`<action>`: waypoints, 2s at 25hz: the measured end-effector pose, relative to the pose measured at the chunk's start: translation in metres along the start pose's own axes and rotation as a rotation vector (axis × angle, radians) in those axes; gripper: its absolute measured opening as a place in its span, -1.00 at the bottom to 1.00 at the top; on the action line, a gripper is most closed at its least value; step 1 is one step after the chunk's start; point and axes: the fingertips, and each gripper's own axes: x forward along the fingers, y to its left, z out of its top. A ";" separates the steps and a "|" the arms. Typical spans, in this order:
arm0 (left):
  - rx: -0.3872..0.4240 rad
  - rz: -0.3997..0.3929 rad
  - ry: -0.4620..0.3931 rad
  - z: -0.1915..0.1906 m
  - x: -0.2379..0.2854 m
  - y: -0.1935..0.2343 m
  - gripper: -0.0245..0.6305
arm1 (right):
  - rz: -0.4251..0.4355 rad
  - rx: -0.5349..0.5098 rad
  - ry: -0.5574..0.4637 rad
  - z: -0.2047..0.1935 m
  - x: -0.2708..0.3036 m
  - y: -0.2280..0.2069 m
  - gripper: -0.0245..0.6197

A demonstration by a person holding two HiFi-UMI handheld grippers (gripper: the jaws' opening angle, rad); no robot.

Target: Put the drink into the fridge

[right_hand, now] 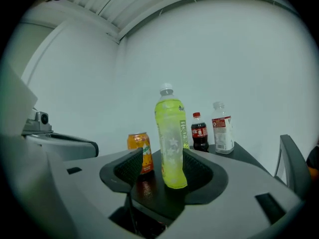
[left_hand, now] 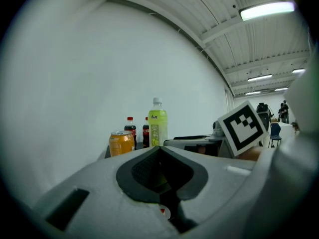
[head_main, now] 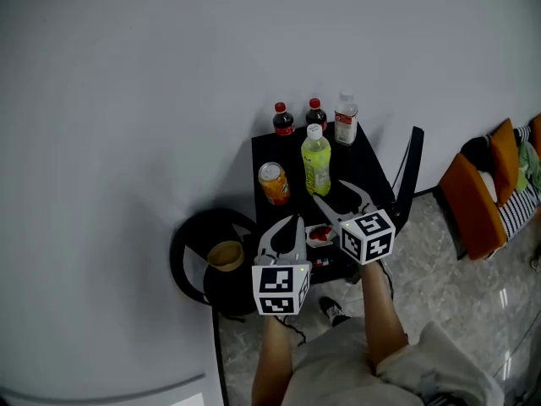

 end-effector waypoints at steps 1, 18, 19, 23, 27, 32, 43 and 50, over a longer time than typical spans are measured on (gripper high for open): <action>0.001 0.002 0.001 0.001 0.007 0.003 -0.90 | 0.006 -0.004 0.008 0.002 0.007 -0.005 -0.25; 0.047 0.081 0.044 0.011 0.057 0.047 -0.90 | 0.106 -0.100 0.045 0.021 0.075 -0.023 -0.05; 0.040 0.087 0.045 0.010 0.054 0.048 -0.90 | 0.099 -0.105 0.048 0.021 0.073 -0.022 -0.06; 0.013 0.098 0.045 0.004 0.039 0.045 -0.90 | 0.071 -0.104 0.044 0.019 0.058 -0.017 -0.07; -0.006 0.097 0.054 -0.011 0.015 0.035 -0.90 | 0.044 -0.101 0.020 0.017 0.034 -0.006 -0.07; -0.035 0.111 0.078 -0.031 -0.024 0.025 -0.90 | 0.019 -0.109 -0.003 0.013 -0.001 0.014 -0.08; -0.122 0.113 0.108 -0.084 -0.105 -0.019 -0.90 | -0.044 -0.110 -0.023 -0.050 -0.094 0.059 -0.09; -0.125 0.084 0.143 -0.138 -0.111 -0.056 -0.90 | -0.039 -0.080 0.050 -0.148 -0.131 0.066 -0.09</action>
